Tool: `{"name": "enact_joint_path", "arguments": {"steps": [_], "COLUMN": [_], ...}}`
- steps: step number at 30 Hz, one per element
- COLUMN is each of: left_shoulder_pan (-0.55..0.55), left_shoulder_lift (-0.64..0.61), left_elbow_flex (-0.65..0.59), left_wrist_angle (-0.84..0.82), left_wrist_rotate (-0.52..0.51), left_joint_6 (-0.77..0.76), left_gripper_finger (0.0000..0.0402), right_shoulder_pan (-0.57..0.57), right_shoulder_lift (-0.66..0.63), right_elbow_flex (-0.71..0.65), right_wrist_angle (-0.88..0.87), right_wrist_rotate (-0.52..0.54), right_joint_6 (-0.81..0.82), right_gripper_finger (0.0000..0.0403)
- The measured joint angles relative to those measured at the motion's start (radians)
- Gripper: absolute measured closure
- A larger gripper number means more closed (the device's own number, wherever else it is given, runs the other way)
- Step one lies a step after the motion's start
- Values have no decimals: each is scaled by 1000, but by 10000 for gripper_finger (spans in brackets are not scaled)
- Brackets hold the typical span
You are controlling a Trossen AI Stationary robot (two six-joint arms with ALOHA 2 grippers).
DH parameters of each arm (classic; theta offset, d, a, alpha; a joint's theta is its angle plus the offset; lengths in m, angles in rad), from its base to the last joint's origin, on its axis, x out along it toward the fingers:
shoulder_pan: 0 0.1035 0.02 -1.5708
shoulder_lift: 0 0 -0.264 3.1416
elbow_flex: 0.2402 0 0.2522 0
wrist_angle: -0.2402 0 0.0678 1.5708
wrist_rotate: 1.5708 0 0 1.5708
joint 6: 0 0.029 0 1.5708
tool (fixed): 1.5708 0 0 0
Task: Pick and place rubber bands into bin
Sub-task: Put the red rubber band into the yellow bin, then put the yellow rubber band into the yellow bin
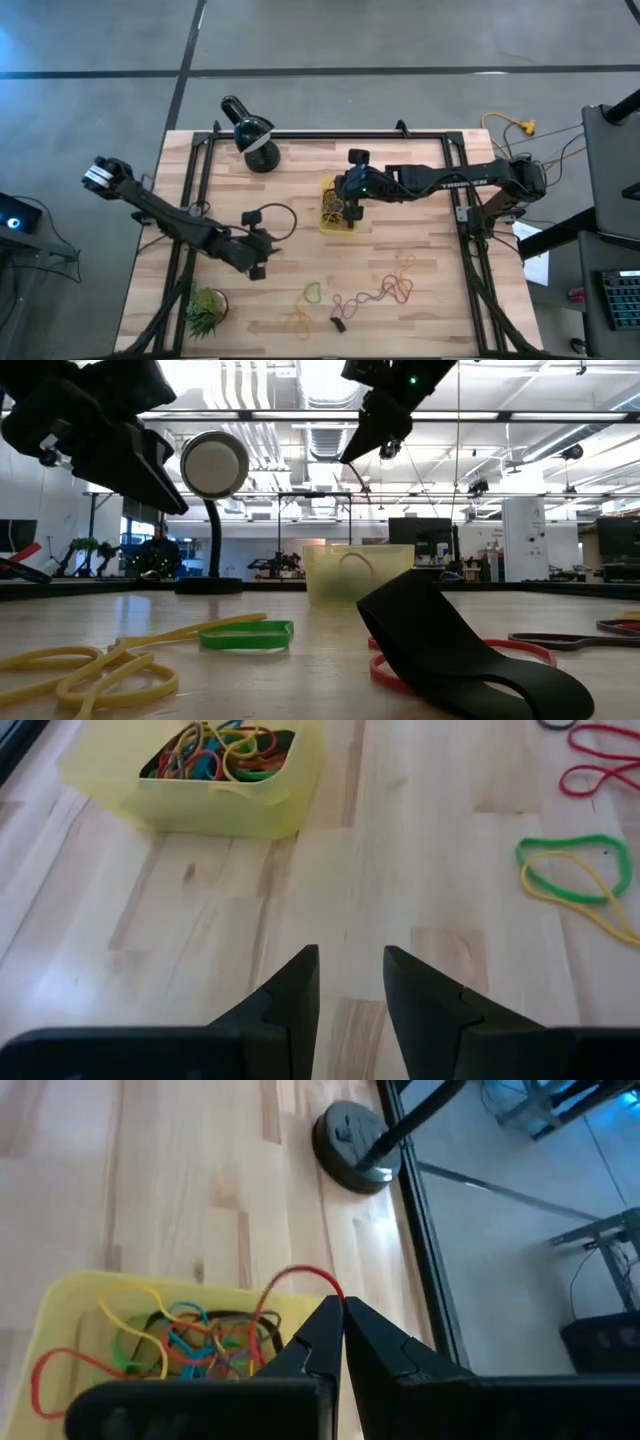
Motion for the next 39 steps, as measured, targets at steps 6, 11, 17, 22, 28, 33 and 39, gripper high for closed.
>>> {"name": "enact_joint_path", "arguments": {"steps": [6, 11, 17, 22, 28, 33, 39], "left_shoulder_pan": [0, 1, 1, 1, 1, 1, 1], "left_shoulder_lift": [-4, 19, 22, 22, 22, 22, 51], "left_elbow_flex": [-27, -29, -27, -24, -24, -24, -32], "left_wrist_angle": [43, 42, 48, 75, 98, 105, 336], "left_wrist_rotate": [0, 1, 1, 3, 6, 6, 116], "left_joint_6": [1, 2, 2, 3, 9, 12, 171], "left_gripper_finger": [304, 304, 304, 304, 304, 304, 304], "right_shoulder_pan": [2, -1, -9, -43, -64, -63, -35], "right_shoulder_lift": [1, 38, 124, 190, 202, 161, 80], "right_elbow_flex": [-10, -48, -66, -72, -73, -73, -73], "right_wrist_angle": [2, -1, 9, -2, -36, -54, -139], "right_wrist_rotate": [-86, -94, -95, -104, -178, -173, -186], "right_joint_6": [53, 80, 79, 104, 132, 135, 171], "right_gripper_finger": [394, 394, 394, 393, 350, 294, 252]}}
